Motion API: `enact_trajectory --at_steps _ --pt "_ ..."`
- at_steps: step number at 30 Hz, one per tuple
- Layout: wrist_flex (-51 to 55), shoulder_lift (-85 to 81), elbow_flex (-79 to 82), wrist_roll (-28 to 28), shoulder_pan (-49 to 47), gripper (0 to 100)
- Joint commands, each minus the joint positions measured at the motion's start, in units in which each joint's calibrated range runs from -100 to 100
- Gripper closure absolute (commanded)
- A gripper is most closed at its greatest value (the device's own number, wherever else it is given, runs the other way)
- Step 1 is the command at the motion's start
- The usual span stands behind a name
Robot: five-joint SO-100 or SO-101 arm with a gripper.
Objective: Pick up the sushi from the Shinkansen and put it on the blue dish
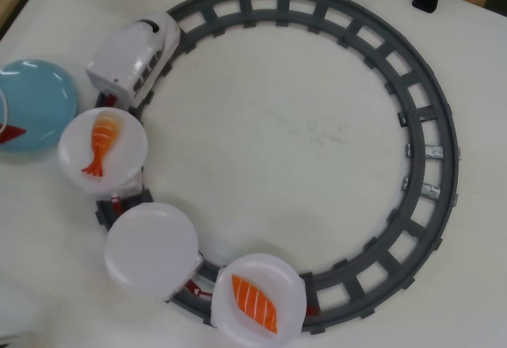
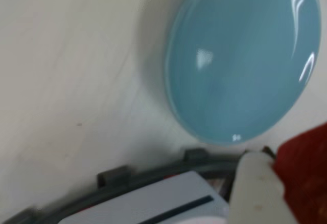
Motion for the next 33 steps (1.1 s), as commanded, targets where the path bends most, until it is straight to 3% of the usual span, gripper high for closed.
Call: enact_trajectory --at_steps 1,18,33 --pt "-1.0 5.5 -9.0 0.2 0.0 96" --pt "-0.4 33.8 -31.8 0.1 -2.8 96" --pt "-0.4 47.8 -48.5 0.1 -1.6 96"
